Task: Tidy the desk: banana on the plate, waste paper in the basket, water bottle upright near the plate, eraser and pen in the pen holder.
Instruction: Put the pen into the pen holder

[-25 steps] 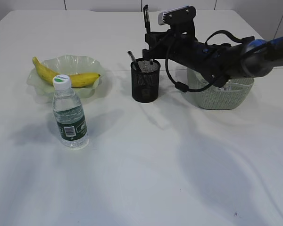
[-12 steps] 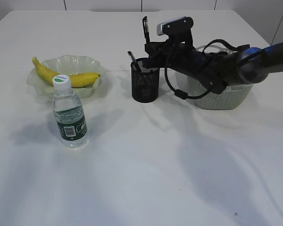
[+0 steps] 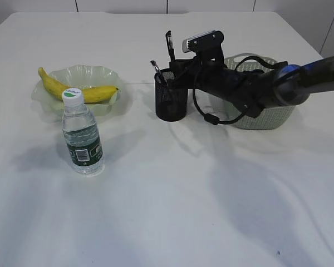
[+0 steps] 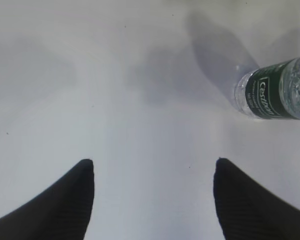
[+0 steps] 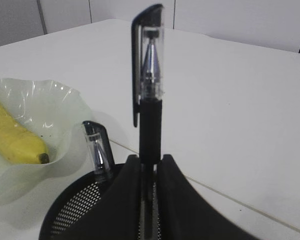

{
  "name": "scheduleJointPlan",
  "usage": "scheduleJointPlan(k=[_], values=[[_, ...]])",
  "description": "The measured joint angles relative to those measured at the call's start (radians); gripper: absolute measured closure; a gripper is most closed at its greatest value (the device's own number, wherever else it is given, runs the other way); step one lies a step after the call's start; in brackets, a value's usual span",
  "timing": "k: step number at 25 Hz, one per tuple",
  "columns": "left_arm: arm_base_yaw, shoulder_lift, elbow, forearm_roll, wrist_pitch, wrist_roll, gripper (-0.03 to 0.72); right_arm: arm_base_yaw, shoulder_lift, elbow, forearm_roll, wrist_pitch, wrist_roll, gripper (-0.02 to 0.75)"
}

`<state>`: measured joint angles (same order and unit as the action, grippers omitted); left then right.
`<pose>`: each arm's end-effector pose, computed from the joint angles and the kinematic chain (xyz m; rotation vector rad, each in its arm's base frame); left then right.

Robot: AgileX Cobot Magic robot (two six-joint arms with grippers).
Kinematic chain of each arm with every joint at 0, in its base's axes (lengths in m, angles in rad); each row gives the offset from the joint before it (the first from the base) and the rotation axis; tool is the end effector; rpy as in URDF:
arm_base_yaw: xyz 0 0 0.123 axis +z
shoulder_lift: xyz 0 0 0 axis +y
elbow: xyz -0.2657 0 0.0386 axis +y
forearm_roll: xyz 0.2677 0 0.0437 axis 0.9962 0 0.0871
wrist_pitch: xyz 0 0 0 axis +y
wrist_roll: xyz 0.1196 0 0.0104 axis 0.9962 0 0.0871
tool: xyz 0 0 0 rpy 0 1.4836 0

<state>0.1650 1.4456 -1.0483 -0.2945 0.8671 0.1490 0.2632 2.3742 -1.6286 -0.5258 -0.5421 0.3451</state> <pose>0.3161 0.0257 0.2210 -0.2195 2.6940 -0.2680 0.5312 0.1753 0.1096 -0.5175 1.6767 0.3362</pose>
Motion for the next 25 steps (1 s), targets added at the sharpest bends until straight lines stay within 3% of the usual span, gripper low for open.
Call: scheduleJointPlan(k=[4,12,25], values=[[0.000,0.000,0.000,0.000,0.000,0.000,0.161,0.000,0.002,-0.008,-0.008,0.000,0.002,0.668],[0.000,0.000,0.000,0.000,0.000,0.000,0.161,0.000,0.002,-0.013,-0.021,0.006,0.002,0.501],[0.000,0.000,0.000,0.000,0.000,0.000,0.161,0.000,-0.003,-0.013,-0.024,0.022,0.057,0.489]])
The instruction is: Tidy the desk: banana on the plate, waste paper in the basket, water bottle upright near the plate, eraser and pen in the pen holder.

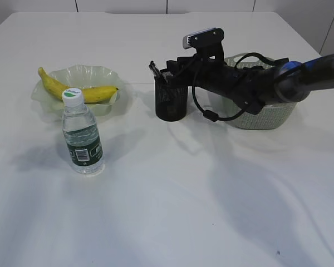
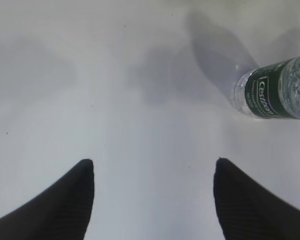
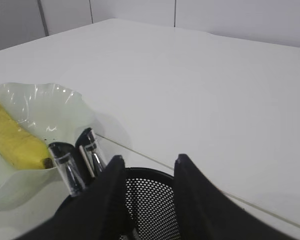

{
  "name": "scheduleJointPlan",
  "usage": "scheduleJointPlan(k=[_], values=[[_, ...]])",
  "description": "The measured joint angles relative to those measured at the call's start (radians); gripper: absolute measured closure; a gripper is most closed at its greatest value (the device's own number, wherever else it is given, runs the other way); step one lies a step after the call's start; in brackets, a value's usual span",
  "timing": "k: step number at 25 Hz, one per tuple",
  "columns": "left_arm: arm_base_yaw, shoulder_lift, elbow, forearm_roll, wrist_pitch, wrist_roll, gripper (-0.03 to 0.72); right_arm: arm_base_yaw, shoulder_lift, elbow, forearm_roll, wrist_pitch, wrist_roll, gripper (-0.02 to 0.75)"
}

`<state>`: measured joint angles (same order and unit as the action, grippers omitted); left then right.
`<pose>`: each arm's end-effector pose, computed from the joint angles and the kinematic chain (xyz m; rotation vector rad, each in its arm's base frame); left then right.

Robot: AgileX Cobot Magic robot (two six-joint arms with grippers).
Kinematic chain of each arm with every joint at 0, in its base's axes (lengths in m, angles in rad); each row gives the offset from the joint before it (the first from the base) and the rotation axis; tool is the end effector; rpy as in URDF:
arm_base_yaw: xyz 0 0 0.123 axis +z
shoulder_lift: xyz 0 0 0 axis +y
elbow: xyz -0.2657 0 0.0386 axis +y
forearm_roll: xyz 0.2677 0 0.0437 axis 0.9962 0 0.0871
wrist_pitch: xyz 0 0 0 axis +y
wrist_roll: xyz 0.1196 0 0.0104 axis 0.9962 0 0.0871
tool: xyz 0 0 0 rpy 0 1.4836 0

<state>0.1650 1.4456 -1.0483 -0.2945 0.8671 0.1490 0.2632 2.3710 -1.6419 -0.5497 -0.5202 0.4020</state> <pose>0.3161 0.0257 0.2210 -0.2195 2.6940 -0.2680 0.5328 0.1758 0.1130 -0.4945 1.6949 0.3591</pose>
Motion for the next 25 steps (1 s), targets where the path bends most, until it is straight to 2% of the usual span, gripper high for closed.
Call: scheduleJointPlan(k=[4,9,20,22,25], values=[[0.000,0.000,0.000,0.000,0.000,0.000,0.161,0.000,-0.050,0.000,-0.002,0.109,0.021,0.488],[0.000,0.000,0.000,0.000,0.000,0.000,0.161,0.000,-0.136,0.000,0.000,0.371,0.036,0.488],[0.000,0.000,0.000,0.000,0.020,0.000,0.161,0.000,-0.331,0.000,0.000,0.836,0.038,0.488],[0.000,0.000,0.000,0.000,0.046,0.000,0.161,0.000,-0.356,0.000,0.028,0.931,-0.007,0.489],[0.000,0.000,0.000,0.000,0.068,0.000,0.161,0.000,-0.394,0.000,0.155,1.080,-0.173,0.489]])
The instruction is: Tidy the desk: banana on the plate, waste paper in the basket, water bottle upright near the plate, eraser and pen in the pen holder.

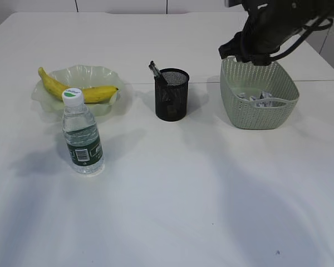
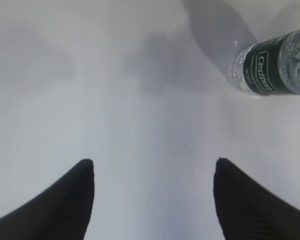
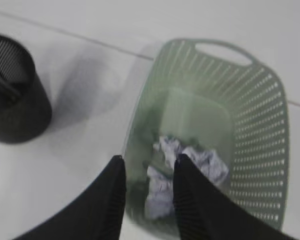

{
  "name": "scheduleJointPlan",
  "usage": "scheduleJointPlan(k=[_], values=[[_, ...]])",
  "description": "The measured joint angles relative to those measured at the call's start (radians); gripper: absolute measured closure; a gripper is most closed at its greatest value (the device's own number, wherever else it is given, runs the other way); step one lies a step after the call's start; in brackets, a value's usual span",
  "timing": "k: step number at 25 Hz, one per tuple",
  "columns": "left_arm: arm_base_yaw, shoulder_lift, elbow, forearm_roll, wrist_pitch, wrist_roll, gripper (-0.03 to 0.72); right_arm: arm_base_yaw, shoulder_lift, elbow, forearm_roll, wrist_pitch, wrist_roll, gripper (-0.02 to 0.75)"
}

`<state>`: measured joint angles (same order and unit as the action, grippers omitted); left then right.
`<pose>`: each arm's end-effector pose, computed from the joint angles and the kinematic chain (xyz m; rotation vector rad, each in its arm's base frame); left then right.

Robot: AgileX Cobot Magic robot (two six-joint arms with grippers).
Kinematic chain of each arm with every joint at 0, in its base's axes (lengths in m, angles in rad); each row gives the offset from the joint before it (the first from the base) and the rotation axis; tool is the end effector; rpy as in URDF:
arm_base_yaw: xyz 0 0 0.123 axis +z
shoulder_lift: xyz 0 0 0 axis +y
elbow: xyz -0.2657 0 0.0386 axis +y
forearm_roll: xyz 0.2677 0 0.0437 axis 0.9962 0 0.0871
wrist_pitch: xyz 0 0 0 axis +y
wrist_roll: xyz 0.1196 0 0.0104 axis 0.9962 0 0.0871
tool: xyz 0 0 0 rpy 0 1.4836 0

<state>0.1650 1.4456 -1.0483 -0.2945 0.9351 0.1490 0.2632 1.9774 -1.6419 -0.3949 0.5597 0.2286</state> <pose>0.3089 0.0230 0.2184 -0.2110 2.7585 -0.2939 0.4813 0.1043 0.2228 -0.3332 2.3049 -0.1648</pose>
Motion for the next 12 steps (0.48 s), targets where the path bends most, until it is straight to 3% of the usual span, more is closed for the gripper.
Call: scheduleJointPlan(k=[5,12], values=[[0.000,0.000,0.000,0.000,0.000,0.000,0.162,0.000,-0.053,0.000,0.214,0.265,-0.243,0.491],[0.000,0.000,0.000,-0.016,0.026,0.000,0.178,-0.010,-0.070,0.000,0.291,0.493,-0.277,0.493]])
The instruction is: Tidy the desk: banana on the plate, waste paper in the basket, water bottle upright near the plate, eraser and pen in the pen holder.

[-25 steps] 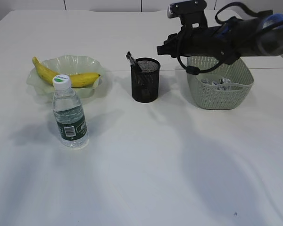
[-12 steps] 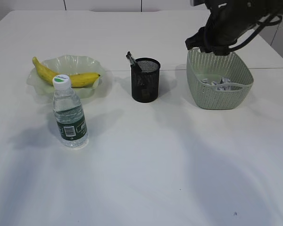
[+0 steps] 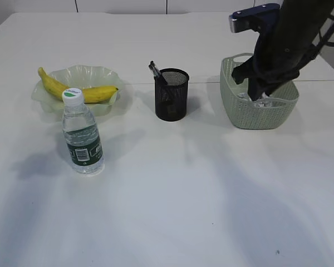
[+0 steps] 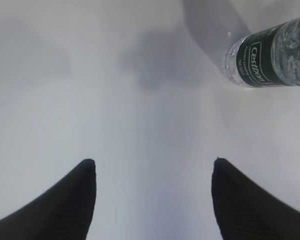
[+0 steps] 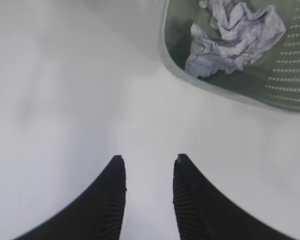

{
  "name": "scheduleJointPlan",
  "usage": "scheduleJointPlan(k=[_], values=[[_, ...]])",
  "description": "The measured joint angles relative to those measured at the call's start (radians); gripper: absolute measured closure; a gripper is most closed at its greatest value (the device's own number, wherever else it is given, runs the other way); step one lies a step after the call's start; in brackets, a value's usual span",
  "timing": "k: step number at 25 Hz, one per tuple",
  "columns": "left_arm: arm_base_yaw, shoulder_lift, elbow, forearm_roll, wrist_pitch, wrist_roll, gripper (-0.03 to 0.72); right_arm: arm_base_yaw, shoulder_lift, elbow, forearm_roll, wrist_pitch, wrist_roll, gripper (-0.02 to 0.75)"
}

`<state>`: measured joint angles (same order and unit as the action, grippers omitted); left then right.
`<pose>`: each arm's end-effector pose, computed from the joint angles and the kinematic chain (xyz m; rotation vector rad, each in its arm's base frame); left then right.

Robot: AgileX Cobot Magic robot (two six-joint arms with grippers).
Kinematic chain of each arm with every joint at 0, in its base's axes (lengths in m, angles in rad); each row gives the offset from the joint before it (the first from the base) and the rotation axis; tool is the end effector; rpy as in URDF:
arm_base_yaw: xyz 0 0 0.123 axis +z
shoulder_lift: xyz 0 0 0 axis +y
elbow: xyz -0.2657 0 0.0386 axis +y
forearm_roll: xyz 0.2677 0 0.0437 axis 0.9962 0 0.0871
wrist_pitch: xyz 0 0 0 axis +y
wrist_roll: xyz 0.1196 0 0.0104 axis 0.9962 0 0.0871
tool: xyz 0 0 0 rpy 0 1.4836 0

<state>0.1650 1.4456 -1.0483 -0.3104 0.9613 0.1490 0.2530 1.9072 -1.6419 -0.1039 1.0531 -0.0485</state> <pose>0.3065 0.0205 0.2179 -0.2174 2.7784 -0.3238 0.4229 0.0981 0.2204 -0.4690 2.7531 -0.0889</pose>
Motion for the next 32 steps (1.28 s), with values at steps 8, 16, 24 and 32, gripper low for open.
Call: scheduleJointPlan(k=[8,16,24,32], values=[[0.000,-0.033,0.000,0.011,0.028,0.000,0.179,-0.131,-0.132,0.128,0.098,0.008,-0.001,0.495],[0.000,-0.107,0.000,0.035,0.042,0.000,0.200,-0.267,-0.402,0.385,0.087,-0.059,-0.002,0.495],[0.000,-0.216,0.000,0.100,0.090,0.000,0.212,-0.269,-0.603,0.540,0.086,-0.069,0.000,0.496],[0.000,-0.404,0.000,0.116,0.119,0.000,0.213,-0.269,-0.715,0.550,0.088,-0.088,0.000,0.496]])
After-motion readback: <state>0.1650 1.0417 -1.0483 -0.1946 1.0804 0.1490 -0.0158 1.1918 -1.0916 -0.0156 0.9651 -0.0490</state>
